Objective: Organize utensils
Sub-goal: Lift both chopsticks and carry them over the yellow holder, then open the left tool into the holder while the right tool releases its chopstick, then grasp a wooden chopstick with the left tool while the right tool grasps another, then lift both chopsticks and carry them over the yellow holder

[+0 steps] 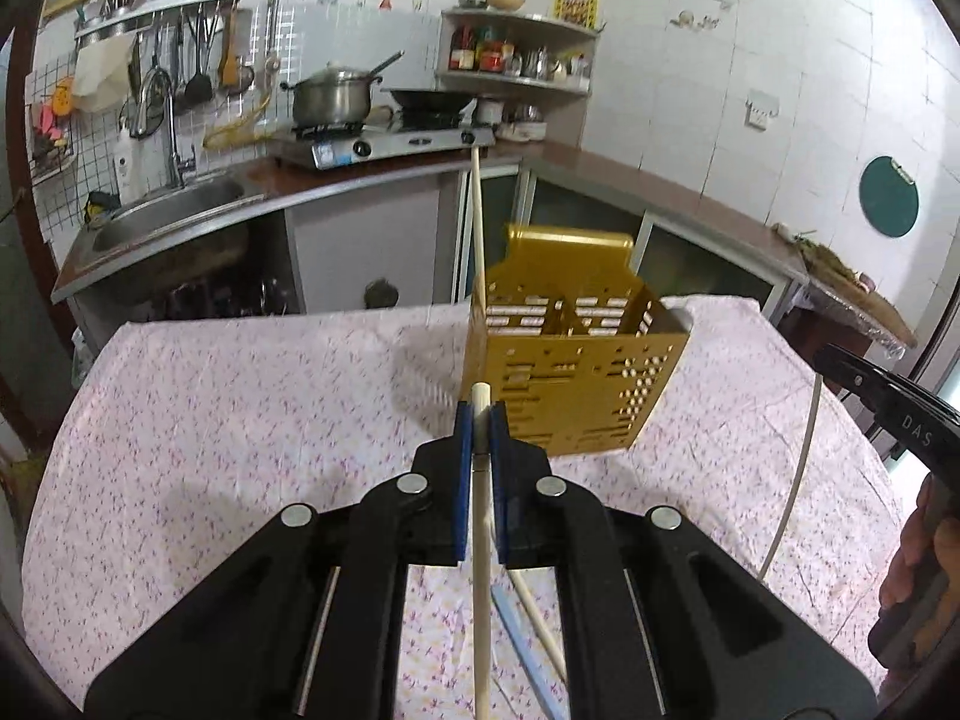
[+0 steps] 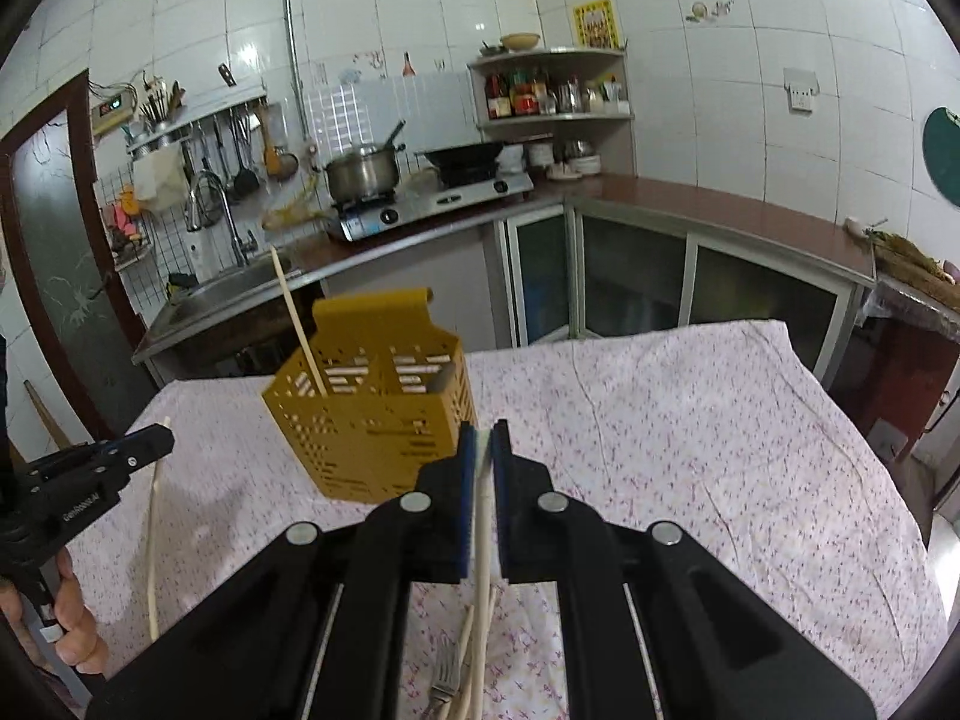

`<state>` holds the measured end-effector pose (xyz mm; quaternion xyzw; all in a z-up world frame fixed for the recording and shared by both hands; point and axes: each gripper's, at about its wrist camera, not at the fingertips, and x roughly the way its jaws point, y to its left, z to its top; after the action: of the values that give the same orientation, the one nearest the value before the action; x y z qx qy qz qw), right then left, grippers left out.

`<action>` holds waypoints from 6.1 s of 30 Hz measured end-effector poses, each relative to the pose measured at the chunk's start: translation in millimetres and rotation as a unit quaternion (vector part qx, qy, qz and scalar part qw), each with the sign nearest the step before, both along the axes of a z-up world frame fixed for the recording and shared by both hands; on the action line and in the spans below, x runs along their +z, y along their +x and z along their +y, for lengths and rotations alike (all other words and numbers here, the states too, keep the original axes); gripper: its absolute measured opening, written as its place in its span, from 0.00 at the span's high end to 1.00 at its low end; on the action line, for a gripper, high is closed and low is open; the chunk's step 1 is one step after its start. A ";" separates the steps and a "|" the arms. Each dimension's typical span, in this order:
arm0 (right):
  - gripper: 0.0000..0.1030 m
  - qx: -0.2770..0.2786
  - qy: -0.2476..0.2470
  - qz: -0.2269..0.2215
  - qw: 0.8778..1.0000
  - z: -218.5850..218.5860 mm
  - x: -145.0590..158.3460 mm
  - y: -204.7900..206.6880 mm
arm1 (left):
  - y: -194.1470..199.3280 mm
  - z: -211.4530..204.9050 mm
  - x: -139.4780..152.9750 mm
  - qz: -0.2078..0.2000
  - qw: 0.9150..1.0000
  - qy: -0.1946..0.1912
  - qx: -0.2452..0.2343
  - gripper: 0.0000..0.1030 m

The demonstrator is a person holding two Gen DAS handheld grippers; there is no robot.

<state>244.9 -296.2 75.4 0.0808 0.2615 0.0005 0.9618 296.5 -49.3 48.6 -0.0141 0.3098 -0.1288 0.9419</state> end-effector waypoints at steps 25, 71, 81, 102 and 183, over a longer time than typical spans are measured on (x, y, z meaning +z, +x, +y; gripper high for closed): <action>0.94 0.003 -0.040 -0.104 0.994 11.1 149.1 39.9 | 51.1 -31.2 143.7 -0.181 0.981 -0.068 -0.021 0.95; 0.94 0.054 -0.029 -0.009 0.998 29.5 0.0 123.1 | 137.6 -37.5 11.7 -0.125 0.992 -0.009 -0.012 0.94; 0.93 0.044 -0.024 0.002 0.999 20.9 13.4 96.2 | 99.4 -13.7 35.3 -0.098 0.995 -0.018 0.004 0.29; 0.57 0.008 -0.008 0.211 0.977 5.7 -127.9 53.4 | 42.7 13.8 -79.6 0.144 0.987 0.048 0.057 0.05; 0.94 0.016 -0.013 -0.108 0.994 25.7 95.1 31.2 | 17.6 -32.2 98.7 -0.179 0.983 -0.025 -0.018 0.95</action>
<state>276.1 -270.5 170.6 0.0638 0.1575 0.0215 0.9852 314.1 -81.5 147.4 -0.0089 0.1336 -0.1538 0.9790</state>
